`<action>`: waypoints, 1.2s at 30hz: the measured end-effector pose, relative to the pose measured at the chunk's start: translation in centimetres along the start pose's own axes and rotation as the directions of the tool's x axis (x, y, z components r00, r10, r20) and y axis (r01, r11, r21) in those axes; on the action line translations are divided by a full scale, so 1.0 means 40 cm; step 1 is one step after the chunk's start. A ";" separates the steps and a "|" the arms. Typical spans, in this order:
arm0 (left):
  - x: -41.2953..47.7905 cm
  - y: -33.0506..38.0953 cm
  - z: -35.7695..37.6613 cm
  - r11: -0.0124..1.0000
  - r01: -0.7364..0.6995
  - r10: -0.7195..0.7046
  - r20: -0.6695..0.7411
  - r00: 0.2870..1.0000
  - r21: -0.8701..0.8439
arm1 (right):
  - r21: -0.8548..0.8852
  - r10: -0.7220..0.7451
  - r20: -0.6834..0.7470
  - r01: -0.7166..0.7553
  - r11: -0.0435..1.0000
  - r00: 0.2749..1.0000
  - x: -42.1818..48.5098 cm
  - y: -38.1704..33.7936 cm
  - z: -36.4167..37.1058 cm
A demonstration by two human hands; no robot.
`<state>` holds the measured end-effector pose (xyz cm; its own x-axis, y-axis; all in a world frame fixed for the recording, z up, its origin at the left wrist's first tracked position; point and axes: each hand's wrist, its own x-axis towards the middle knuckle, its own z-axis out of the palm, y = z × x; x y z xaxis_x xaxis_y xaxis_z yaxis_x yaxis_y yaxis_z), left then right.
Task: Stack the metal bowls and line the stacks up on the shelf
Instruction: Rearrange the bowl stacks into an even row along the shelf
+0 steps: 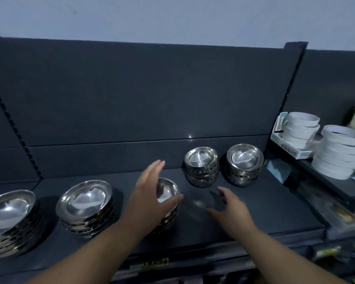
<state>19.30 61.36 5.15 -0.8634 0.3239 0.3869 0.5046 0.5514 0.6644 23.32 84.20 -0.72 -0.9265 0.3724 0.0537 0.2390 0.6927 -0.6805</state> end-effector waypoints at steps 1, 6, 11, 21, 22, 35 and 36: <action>0.016 0.018 0.024 0.998 -0.054 0.053 0.021 0.998 0.041 | -0.011 0.022 -0.013 -0.022 1.000 1.000 0.008 0.018 -0.024; 0.053 0.090 0.212 0.974 -0.172 0.131 0.256 0.958 0.146 | -0.051 0.105 -0.037 -0.107 0.993 0.994 0.066 0.140 -0.149; 0.103 0.113 0.433 0.989 0.044 -0.092 0.358 0.929 0.138 | -0.086 0.104 -0.005 -0.104 0.991 0.995 0.157 0.268 -0.246; 0.284 0.148 0.669 0.921 0.377 -0.346 0.232 0.909 -0.102 | 0.139 -0.050 0.110 0.035 0.990 0.993 0.357 0.370 -0.226; 0.285 0.144 0.681 0.910 0.392 -0.356 0.230 0.906 -0.136 | 0.162 -0.057 0.125 0.037 0.986 0.990 0.364 0.372 -0.223; 0.155 0.185 0.682 0.896 0.367 -0.284 0.314 0.906 -0.249 | 0.256 0.009 0.055 -0.022 0.966 0.998 0.183 0.414 -0.284; 0.143 0.191 0.680 0.896 0.358 -0.264 0.334 0.905 -0.263 | 0.257 0.024 0.048 -0.035 0.966 0.999 0.162 0.415 -0.292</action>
<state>18.27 88.33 -4.96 -0.9138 0.4043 -0.0385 0.1424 0.4076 0.9020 24.66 105.33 -3.14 -0.9336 0.3583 0.0021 0.1890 0.4974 -0.8467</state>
